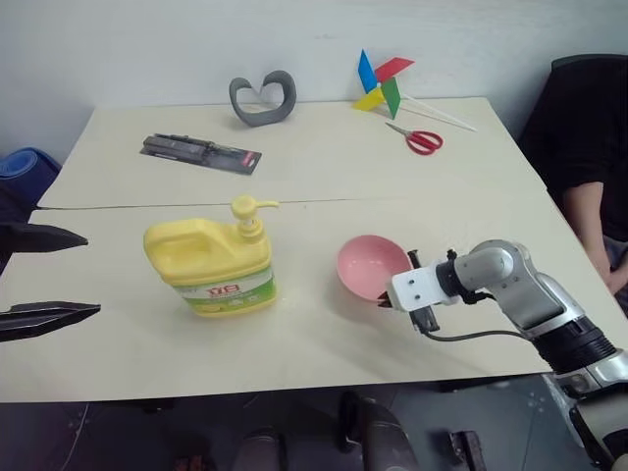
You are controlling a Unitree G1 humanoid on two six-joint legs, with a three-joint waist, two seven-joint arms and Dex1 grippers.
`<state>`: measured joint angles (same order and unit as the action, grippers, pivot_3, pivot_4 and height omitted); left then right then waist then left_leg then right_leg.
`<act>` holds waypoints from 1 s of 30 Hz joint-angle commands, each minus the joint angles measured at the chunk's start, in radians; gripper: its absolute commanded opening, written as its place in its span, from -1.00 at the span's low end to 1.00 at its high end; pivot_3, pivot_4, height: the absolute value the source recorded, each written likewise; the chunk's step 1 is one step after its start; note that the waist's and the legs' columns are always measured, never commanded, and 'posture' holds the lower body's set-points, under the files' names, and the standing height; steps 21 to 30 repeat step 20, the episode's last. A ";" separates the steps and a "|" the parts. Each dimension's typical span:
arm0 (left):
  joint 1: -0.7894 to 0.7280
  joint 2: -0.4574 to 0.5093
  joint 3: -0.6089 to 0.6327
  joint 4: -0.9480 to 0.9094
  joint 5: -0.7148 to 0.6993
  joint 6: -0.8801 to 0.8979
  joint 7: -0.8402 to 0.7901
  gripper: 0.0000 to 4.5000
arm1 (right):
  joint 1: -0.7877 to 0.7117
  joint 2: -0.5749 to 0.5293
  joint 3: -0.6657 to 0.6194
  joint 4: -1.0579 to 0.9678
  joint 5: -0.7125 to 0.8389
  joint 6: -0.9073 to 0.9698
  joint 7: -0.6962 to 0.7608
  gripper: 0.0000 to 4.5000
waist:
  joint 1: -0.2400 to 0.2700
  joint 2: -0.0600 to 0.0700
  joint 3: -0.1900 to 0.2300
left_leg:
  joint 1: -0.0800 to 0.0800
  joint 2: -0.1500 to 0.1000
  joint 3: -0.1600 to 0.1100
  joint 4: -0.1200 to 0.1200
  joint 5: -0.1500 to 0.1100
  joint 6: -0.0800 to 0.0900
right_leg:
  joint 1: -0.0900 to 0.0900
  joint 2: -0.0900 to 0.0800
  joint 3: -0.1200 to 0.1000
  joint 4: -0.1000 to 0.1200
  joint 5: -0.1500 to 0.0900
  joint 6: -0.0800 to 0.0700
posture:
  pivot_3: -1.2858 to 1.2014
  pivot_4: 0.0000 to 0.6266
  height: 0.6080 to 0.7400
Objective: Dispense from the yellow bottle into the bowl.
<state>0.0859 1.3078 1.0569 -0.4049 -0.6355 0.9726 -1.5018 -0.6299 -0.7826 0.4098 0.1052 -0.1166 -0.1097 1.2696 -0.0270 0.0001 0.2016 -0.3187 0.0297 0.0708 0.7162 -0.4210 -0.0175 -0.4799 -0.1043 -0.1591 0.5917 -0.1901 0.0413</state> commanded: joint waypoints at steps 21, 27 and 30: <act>0.045 0.067 0.234 0.171 -0.002 0.003 -0.113 1.00 | -0.126 -0.537 -0.408 0.227 0.690 0.572 0.345 0.99 | -0.003 0.002 0.002 | 0.000 0.004 0.005 -0.002 -0.004 -0.001 | -0.002 0.006 0.001 -0.002 0.000 -0.002 | 0.03 -0.52 1.00; 0.045 0.067 0.234 0.171 -0.002 0.003 -0.113 1.00 | -0.126 -0.537 -0.408 0.227 0.690 0.572 0.345 0.99 | -0.003 0.002 0.002 | 0.000 0.004 0.005 -0.002 -0.004 -0.001 | -0.002 0.006 0.001 -0.002 0.000 -0.002 | 0.03 -0.52 1.00; 0.045 0.067 0.234 0.171 -0.002 0.003 -0.113 1.00 | -0.126 -0.537 -0.408 0.227 0.690 0.572 0.345 0.99 | -0.003 0.002 0.002 | 0.000 0.004 0.005 -0.002 -0.004 -0.001 | -0.002 0.006 0.001 -0.002 0.000 -0.002 | 0.03 -0.52 1.00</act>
